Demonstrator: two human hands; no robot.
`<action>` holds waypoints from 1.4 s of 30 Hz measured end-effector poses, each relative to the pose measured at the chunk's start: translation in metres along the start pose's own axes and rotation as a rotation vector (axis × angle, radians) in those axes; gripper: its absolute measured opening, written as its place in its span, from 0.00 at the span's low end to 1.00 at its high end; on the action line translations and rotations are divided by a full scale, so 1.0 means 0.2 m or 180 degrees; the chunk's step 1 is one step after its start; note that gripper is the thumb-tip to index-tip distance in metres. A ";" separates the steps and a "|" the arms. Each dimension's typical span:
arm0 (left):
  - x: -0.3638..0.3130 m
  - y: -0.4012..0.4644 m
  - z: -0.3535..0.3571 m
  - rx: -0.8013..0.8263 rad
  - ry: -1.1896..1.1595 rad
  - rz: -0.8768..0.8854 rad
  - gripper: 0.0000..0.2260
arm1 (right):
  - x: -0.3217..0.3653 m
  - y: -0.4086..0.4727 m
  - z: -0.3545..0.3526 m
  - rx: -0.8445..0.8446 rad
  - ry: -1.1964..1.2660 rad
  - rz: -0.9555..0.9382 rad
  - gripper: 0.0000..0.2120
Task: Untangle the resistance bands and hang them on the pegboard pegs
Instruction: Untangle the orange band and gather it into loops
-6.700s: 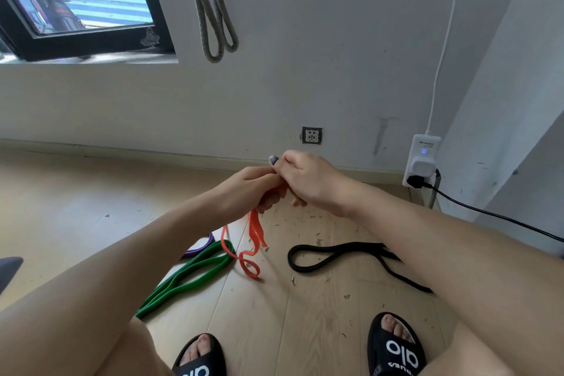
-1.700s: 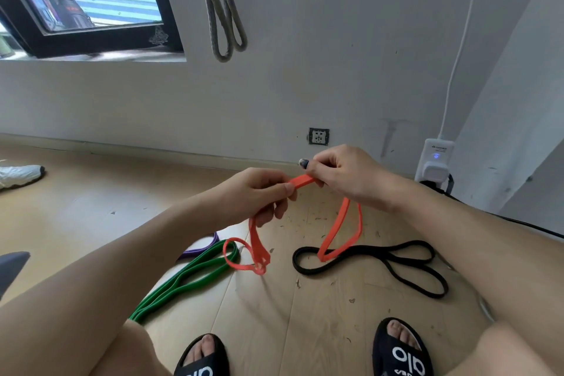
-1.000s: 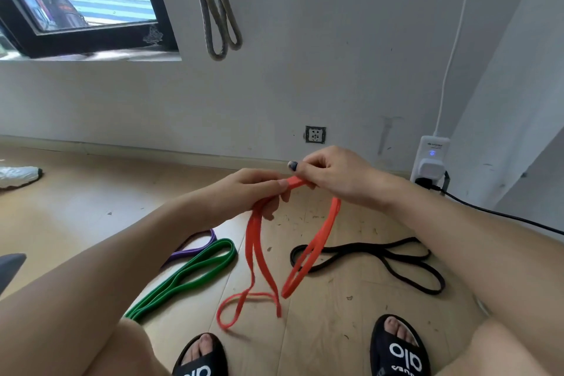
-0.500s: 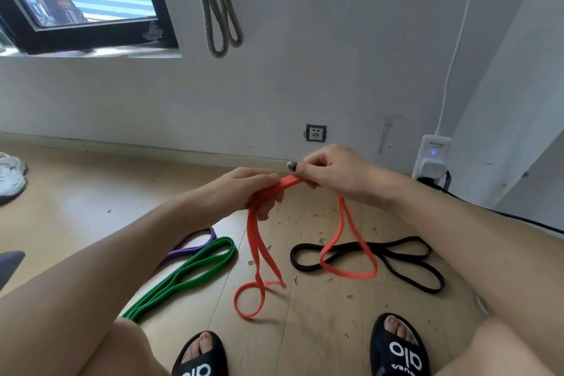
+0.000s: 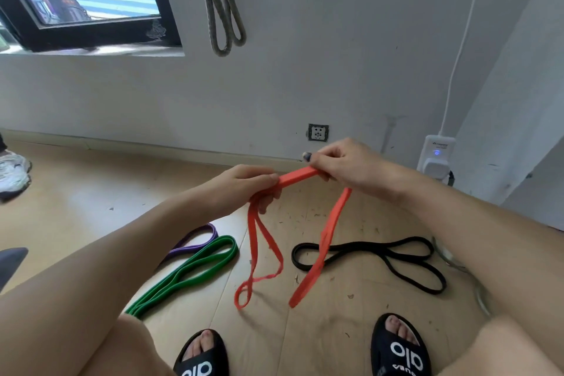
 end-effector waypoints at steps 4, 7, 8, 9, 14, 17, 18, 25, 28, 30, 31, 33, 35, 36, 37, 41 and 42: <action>0.01 0.00 0.00 0.0001 0.0160 -0.0018 0.16 | -0.09 -0.01 -0.02 -0.0021 0.0161 0.0303 0.25; -0.04 0.03 0.06 -0.0016 0.0078 0.0118 0.15 | -0.02 -0.01 0.12 0.0358 0.0480 0.0292 0.27; -0.06 0.03 0.06 -0.0034 -0.0003 0.0167 0.14 | 0.01 -0.01 0.14 0.0410 0.0434 0.0223 0.27; -0.07 0.04 0.07 -0.0040 -0.0094 0.0190 0.14 | 0.04 -0.01 0.16 0.0407 0.0353 0.0147 0.26; -0.01 0.01 0.03 0.0083 0.0045 -0.0005 0.15 | 0.00 0.00 0.02 0.0078 -0.0055 0.0083 0.24; 0.00 0.01 0.02 0.0034 0.0159 -0.0043 0.15 | -0.07 -0.01 -0.06 -0.0143 0.0030 0.0259 0.23; -0.02 0.01 0.02 -0.0013 0.0118 -0.0009 0.15 | -0.08 -0.01 -0.04 -0.0076 0.0159 0.0309 0.23; -0.06 0.02 0.03 -0.0075 -0.0172 0.0148 0.14 | 0.06 -0.01 0.11 0.0303 0.0085 0.0003 0.25; -0.03 0.01 0.00 -0.0104 0.0087 0.0073 0.16 | 0.00 0.00 0.01 0.0138 0.0071 0.0093 0.24; -0.02 0.00 -0.01 -0.0114 0.0178 0.0008 0.17 | -0.05 -0.02 -0.03 0.0071 0.0209 0.0214 0.23; -0.02 0.01 -0.01 -0.0123 0.0184 -0.0006 0.17 | -0.06 -0.02 -0.03 0.0077 0.0266 0.0260 0.23; -0.03 0.02 0.01 -0.0164 0.0110 0.0033 0.17 | -0.06 -0.02 0.02 0.0187 0.0440 0.0324 0.25; -0.05 0.04 0.03 -0.0187 -0.0042 0.0123 0.17 | -0.02 0.00 0.11 0.0330 0.0609 0.0351 0.28; -0.07 0.04 0.04 -0.0173 -0.0069 0.0194 0.17 | 0.01 0.01 0.15 0.0364 0.0608 0.0311 0.29; -0.08 0.05 0.05 -0.0152 -0.0062 0.0249 0.18 | 0.03 0.02 0.17 0.0356 0.0543 0.0246 0.29; -0.05 0.02 0.01 -0.0149 0.0074 0.0186 0.19 | 0.01 0.02 0.02 0.0046 0.0008 0.0096 0.25; -0.05 0.01 0.00 -0.0144 0.0142 0.0170 0.18 | -0.02 0.02 -0.01 -0.0031 -0.0011 0.0132 0.25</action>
Point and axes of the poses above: each hand's wrist, its own y-axis towards the middle knuckle, its own z-axis out of the palm, x = y × z, the point moved 9 cm from there along y, towards the middle knuckle, and after that the axes turned 4 degrees about y, right-handed, at the moved point
